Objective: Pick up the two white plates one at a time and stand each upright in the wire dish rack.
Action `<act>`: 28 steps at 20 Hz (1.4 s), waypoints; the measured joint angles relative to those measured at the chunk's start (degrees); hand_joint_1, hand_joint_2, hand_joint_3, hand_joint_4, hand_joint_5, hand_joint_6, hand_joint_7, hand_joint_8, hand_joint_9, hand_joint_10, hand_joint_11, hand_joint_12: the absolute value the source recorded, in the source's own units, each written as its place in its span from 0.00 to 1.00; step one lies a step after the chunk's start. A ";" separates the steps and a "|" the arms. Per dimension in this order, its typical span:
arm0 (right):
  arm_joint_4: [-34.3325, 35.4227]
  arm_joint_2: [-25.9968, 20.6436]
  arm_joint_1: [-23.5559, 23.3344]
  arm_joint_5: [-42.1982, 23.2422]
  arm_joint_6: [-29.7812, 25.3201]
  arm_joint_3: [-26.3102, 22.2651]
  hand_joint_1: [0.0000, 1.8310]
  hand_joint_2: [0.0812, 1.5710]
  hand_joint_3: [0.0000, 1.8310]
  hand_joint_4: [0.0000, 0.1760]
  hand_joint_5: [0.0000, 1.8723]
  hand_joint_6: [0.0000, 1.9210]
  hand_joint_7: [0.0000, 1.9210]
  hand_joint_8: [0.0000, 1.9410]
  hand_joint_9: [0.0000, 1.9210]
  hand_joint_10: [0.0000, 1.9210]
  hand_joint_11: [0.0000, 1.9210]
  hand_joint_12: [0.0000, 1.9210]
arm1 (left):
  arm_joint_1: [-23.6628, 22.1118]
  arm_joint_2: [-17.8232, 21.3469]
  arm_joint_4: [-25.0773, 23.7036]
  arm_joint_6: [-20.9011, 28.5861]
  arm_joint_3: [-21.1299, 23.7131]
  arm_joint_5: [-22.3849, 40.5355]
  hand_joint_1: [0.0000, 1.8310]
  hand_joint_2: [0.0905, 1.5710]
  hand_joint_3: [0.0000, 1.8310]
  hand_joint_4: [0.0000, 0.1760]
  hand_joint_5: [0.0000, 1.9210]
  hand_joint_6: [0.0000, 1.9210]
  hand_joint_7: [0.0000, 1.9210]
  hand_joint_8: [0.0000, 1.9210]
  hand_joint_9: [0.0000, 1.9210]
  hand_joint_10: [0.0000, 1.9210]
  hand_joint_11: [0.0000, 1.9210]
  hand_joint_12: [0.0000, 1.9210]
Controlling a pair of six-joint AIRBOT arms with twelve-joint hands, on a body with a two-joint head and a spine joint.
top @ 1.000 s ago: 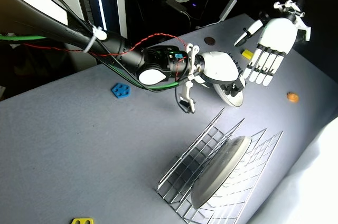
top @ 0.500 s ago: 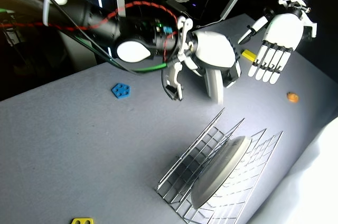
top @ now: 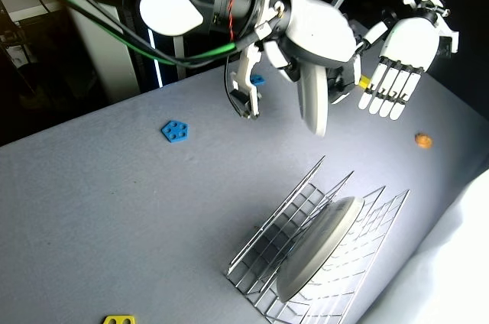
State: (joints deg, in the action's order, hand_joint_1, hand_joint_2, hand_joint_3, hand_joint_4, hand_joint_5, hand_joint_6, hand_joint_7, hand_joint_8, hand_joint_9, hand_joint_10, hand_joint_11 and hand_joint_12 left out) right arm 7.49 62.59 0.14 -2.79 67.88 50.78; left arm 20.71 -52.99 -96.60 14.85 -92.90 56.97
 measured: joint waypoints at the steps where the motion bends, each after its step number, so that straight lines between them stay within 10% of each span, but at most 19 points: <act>1: -0.02 -0.44 -0.66 1.27 0.07 0.24 0.68 0.66 0.00 0.14 0.60 0.42 0.58 0.37 0.63 0.00 0.38 0.50 | 0.00 0.00 0.02 0.00 0.24 -0.11 0.00 0.72 0.00 0.00 0.00 0.00 0.00 0.00 0.00 0.00 0.00 0.00; 28: 8.41 -2.56 -1.92 -4.42 4.61 3.91 0.68 0.66 0.00 0.15 0.60 0.42 0.58 0.37 0.62 0.00 0.38 0.47 | 2.38 -0.02 -0.15 -0.04 1.62 -0.15 0.00 0.71 0.00 0.00 0.00 0.00 0.00 0.00 0.00 0.00 0.00 0.00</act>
State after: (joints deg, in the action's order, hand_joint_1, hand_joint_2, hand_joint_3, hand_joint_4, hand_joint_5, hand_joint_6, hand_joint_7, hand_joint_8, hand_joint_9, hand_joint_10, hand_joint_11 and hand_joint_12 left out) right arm 15.90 60.03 -1.78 -7.20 72.49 54.70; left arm 23.09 -53.01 -96.75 14.81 -91.29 56.82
